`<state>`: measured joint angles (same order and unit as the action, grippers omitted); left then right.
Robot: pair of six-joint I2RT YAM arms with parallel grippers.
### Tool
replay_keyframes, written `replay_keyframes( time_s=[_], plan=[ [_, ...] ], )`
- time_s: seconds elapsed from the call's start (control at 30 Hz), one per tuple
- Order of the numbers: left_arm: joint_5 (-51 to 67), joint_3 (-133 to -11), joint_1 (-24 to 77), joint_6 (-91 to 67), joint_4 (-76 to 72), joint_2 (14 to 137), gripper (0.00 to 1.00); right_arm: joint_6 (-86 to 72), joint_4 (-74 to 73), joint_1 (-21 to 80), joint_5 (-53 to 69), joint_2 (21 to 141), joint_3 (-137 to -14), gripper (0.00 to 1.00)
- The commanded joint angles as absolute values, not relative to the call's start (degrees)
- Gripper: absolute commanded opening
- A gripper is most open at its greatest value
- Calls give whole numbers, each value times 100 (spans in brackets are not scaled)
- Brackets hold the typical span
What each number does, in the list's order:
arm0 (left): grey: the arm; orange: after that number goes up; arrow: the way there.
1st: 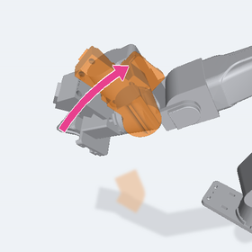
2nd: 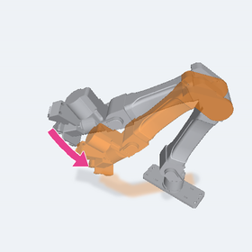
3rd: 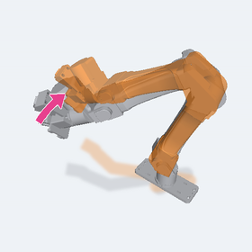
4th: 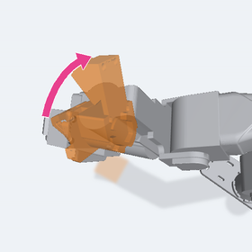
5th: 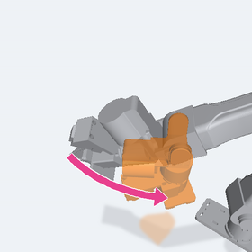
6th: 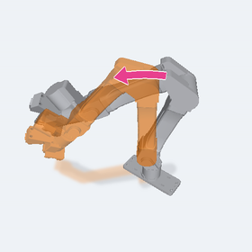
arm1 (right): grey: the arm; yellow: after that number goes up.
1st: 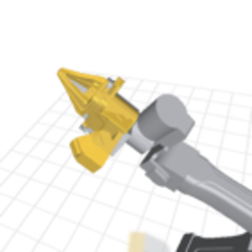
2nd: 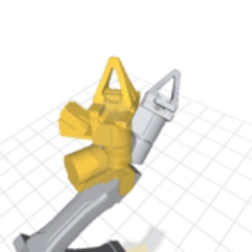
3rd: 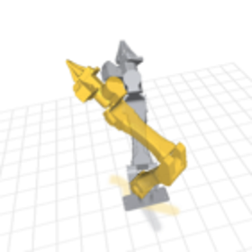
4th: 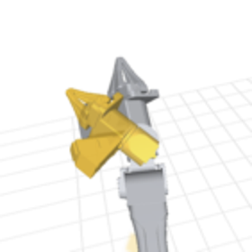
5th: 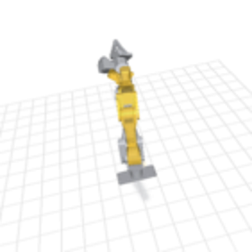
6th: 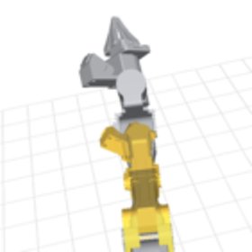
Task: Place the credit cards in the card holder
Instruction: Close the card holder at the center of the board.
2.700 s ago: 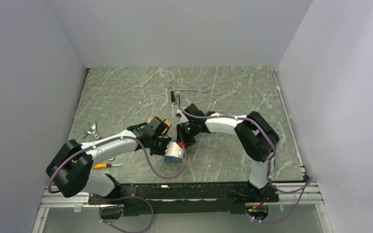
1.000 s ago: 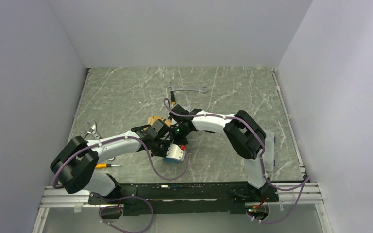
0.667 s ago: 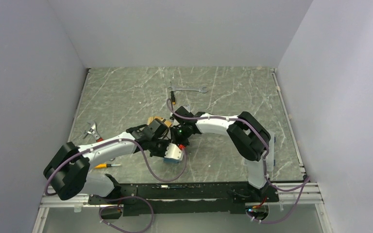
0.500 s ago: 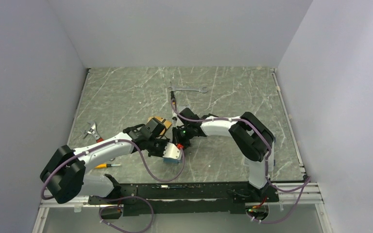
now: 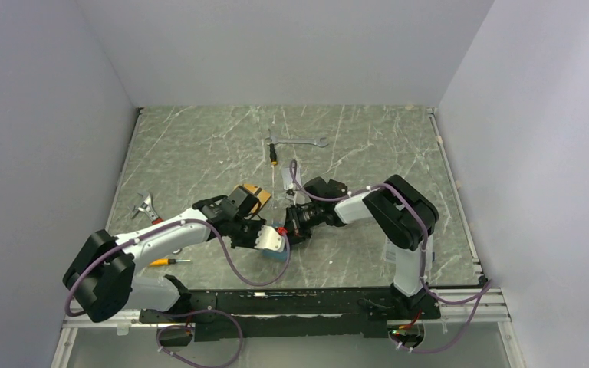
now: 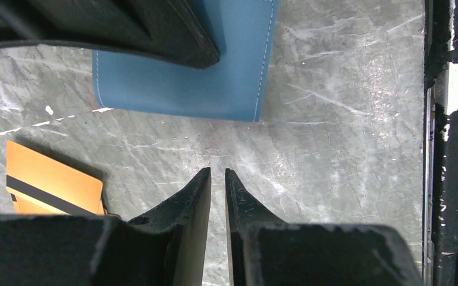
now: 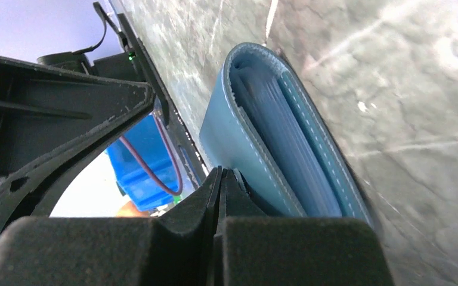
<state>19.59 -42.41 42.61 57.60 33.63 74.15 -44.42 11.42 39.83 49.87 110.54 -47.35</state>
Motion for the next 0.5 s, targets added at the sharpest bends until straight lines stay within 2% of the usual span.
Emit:
replay_keyframes(
  time_s=[0.0, 0.07, 0.3, 0.47],
  plan=[
    [2177, -4405, 4252, 5894, 3292, 7602, 21, -4131, 800, 3803, 4589, 11531, -4265, 0],
    [2126, -4384, 4251, 5942, 3208, 7733, 21, -4132, 813, 3780, 4718, 11564, -4342, 0],
    [2130, -4382, 4441, 5979, 3082, 7849, 21, -4220, 439, 3790, 4878, 10938, -5043, 23],
    [2240, -4455, 4715, 5931, 3154, 7715, 21, -4439, 293, 3781, 5053, 10588, -5465, 29]
  ],
)
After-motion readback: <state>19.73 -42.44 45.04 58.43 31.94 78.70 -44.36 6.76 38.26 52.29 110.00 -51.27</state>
